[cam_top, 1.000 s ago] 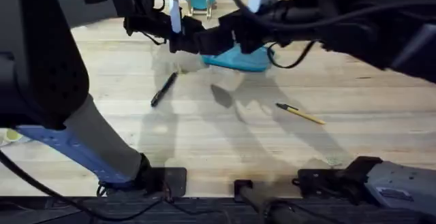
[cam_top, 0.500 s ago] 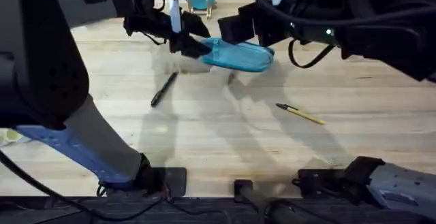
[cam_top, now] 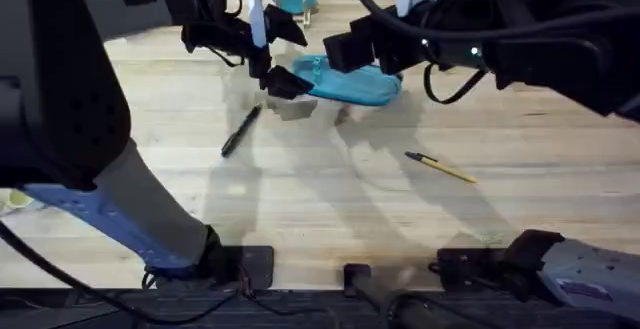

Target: Unzip the bag, pick up the pens from the table one at a time and place them inside, then zip the bag closed.

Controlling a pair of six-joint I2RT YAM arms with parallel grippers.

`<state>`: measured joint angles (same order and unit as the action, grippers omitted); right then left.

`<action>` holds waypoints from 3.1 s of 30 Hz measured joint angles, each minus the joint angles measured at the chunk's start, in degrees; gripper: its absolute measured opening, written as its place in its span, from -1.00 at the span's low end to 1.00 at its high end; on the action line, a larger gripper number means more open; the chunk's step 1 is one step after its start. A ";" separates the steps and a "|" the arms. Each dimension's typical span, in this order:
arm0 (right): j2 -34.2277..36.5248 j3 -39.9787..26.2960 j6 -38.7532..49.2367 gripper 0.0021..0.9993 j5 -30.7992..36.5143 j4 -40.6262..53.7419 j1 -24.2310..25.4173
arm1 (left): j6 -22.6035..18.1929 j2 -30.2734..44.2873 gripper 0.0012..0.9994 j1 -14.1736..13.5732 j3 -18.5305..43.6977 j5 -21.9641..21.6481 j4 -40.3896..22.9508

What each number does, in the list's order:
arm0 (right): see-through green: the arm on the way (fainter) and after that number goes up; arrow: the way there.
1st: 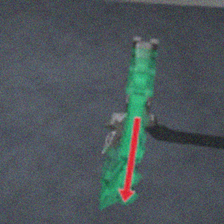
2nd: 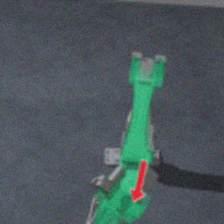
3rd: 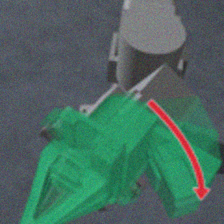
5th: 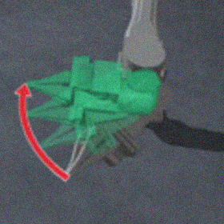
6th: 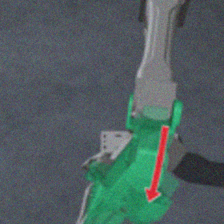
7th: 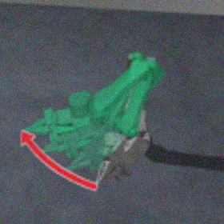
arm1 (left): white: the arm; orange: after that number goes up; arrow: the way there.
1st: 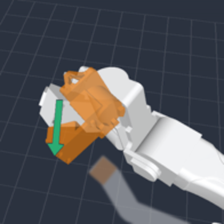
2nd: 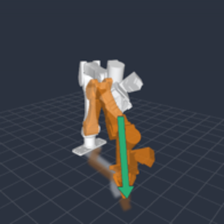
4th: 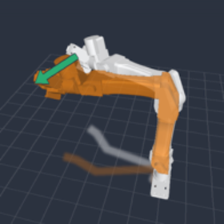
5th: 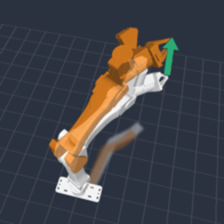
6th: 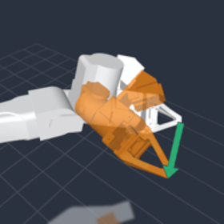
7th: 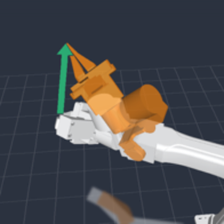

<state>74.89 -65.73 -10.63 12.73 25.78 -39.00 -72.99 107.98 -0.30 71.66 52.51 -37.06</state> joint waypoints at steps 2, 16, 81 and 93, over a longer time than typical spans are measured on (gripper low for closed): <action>0.02 0.00 0.00 1.00 0.01 -0.02 0.00 | 1.56 0.00 0.99 0.10 0.12 0.00 -1.58; 0.02 0.00 0.22 0.99 0.13 -0.02 0.00 | 4.93 -7.81 0.99 1.57 9.65 -6.51 -26.98; 1.52 -3.67 30.06 -0.95 -17.15 26.97 13.91 | 18.64 -26.56 0.99 1.57 10.58 -19.34 -32.59; 16.17 -20.91 29.73 -0.95 -20.52 33.93 14.71 | 18.64 -26.56 0.99 1.57 10.58 -19.34 -32.59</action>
<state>91.07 -86.64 19.09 -7.79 59.71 -24.29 -54.35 81.43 1.28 82.24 33.17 -69.65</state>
